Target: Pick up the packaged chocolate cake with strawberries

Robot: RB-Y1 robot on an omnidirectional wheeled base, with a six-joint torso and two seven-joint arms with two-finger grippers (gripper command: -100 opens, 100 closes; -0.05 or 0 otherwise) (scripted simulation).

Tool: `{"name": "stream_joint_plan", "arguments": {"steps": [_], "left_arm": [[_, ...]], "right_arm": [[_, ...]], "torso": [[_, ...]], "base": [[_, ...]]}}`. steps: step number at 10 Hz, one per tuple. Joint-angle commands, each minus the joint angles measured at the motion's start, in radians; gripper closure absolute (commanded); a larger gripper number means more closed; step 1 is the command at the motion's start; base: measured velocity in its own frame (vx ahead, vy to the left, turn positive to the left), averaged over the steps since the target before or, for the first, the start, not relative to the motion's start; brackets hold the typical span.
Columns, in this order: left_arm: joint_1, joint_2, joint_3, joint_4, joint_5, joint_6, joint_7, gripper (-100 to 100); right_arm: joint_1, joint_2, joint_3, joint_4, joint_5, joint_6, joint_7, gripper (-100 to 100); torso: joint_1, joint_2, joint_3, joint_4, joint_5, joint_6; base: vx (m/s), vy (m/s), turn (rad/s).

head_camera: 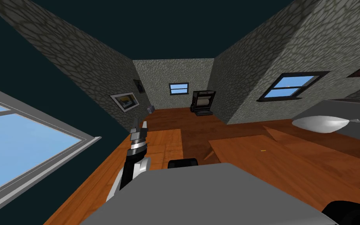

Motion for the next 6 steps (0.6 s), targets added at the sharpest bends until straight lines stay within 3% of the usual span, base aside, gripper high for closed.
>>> {"name": "stream_joint_plan", "arguments": {"steps": [1, 4, 6], "left_arm": [[0.0, 0.0, 0.0, 0.0, 0.0, 0.0, 0.0, 0], [0.0, 0.0, 0.0, 0.0, 0.0, 0.0, 0.0, 0], [0.0, 0.0, 0.0, 0.0, 0.0, 0.0, 0.0, 0]], "right_arm": [[0.009, 0.009, 0.001, 0.033, 0.009, -0.001, 0.019, -100], [0.02, -0.004, 0.015, 0.089, 0.026, 0.019, 0.041, -100], [0.022, -0.01, 0.029, 0.136, 0.04, 0.035, 0.061, -100]], "torso": [[0.0, 0.0, 0.0, 0.0, 0.0, 0.0], [0.002, 0.001, 0.001, 0.0, 0.0, 0.002], [0.001, 0.001, 0.001, 0.0, 0.0, 0.001]], "base": [[-0.009, -0.055, 0.119], [-0.022, -0.034, 0.204], [-0.043, -0.057, 0.37]]}}
